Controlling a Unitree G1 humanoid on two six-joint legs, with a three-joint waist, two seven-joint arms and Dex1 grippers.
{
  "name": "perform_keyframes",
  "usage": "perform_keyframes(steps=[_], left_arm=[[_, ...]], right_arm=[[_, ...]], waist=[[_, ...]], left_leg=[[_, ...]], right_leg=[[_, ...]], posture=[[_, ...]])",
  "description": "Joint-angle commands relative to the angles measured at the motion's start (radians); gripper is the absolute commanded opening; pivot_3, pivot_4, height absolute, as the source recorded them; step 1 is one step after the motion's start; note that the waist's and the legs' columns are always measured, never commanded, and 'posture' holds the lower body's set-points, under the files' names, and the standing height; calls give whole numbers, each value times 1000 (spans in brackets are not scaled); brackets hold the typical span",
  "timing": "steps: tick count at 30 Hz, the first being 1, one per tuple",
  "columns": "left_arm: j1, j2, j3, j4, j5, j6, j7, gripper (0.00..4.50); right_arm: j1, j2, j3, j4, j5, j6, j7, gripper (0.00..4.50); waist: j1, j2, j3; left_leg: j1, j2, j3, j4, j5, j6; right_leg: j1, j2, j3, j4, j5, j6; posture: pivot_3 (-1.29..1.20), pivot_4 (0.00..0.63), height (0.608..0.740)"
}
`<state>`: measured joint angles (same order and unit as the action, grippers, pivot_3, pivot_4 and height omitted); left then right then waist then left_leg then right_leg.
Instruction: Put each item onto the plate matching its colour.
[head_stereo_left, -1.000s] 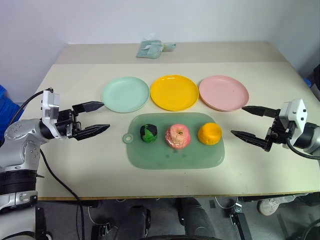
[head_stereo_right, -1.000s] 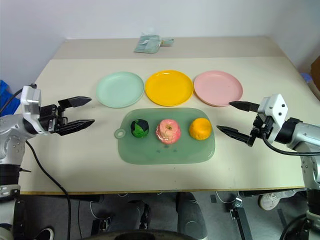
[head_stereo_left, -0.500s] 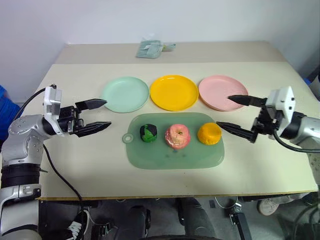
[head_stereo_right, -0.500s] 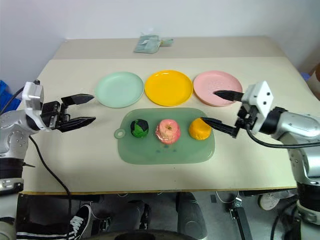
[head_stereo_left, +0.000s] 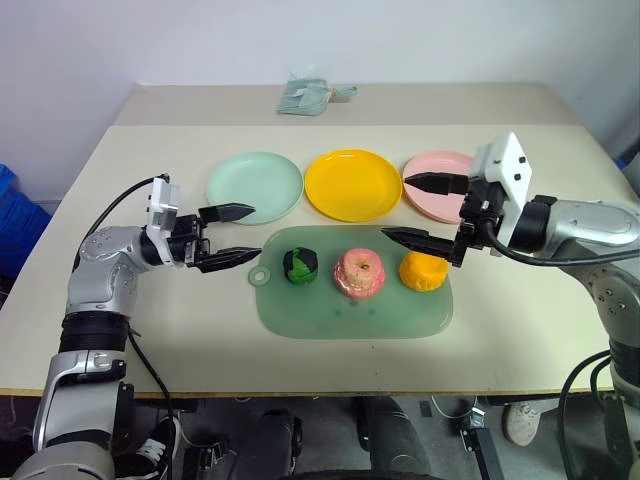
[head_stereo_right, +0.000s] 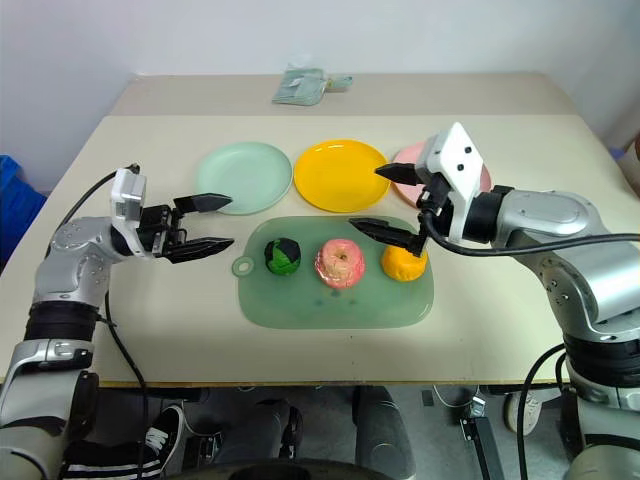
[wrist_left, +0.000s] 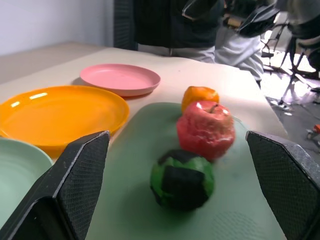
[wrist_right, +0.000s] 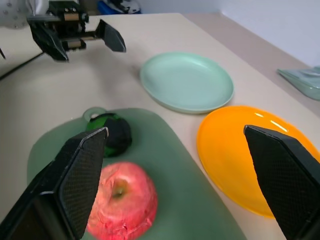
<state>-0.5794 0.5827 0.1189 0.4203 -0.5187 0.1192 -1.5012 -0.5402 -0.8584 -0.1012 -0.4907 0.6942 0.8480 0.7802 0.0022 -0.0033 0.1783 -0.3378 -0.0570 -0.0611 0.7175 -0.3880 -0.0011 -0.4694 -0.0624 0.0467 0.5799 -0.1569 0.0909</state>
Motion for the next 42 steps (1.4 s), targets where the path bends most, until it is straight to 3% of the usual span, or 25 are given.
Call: perform_keyframes(steps=[1, 7, 18, 25, 28, 30, 35, 42], left_arm=[[-1, -46, -48, -6, 33, -29, 8, 4500], [27, -107, -102, -13, 78, -82, 17, 4500], [-19, -197, -191, 165, 268, -329, 122, 4500], [-48, -216, -196, 259, 291, -392, 137, 4500], [-61, -226, -194, 286, 288, -427, 133, 3650], [-68, -230, -190, 299, 291, -456, 148, 2726], [-102, -227, -143, 310, 243, -422, 172, 2726], [-331, -246, 97, 519, 165, -330, 613, 2726]], right_arm=[[-59, -36, 5, -60, 55, 113, -26, 4440], [-67, -82, 24, -92, 76, 194, -20, 4440], [-45, -49, 52, -96, 54, 193, -73, 4440], [-50, -52, 59, -96, 46, 187, -81, 4440], [-54, -54, 62, -95, 40, 179, -81, 4500], [-56, -55, 64, -92, 38, 180, -79, 4500], [-73, -51, 67, -80, 33, 179, -74, 4500], [-135, 50, 120, 33, -107, 74, -173, 4500]], waist=[[3, 0, 0], [8, 0, 0], [10, 0, 0], [10, 0, 0], [10, 0, 0], [10, 0, 0], [10, 0, 0], [9, -1, 0]], left_leg=[[0, 0, 0, 0, 0, 0], [-1, 0, 0, 0, -1, 1], [0, 0, 0, 1, -1, 2], [0, 0, 0, 1, -3, 5], [0, 0, 0, 1, -3, 5], [0, 0, 0, 1, -3, 5], [0, 0, 0, 1, -3, 5], [0, 0, -1, 2, -3, 5]], right_leg=[[0, 0, 0, 0, 0, 0], [1, 0, 0, 0, 0, 0], [1, 0, 0, -1, 0, 0], [1, 0, 0, -1, 0, 0], [1, 0, 0, -1, 0, 0], [1, 0, 0, -1, 0, 0], [1, 0, 0, -1, 0, 0], [1, 0, -1, 0, 1, 1]], posture=[[0, 150, 740], [0, 150, 740], [0, 150, 740], [0, 150, 740], [0, 150, 740], [0, 150, 740], [0, 150, 740], [0, 150, 740]])
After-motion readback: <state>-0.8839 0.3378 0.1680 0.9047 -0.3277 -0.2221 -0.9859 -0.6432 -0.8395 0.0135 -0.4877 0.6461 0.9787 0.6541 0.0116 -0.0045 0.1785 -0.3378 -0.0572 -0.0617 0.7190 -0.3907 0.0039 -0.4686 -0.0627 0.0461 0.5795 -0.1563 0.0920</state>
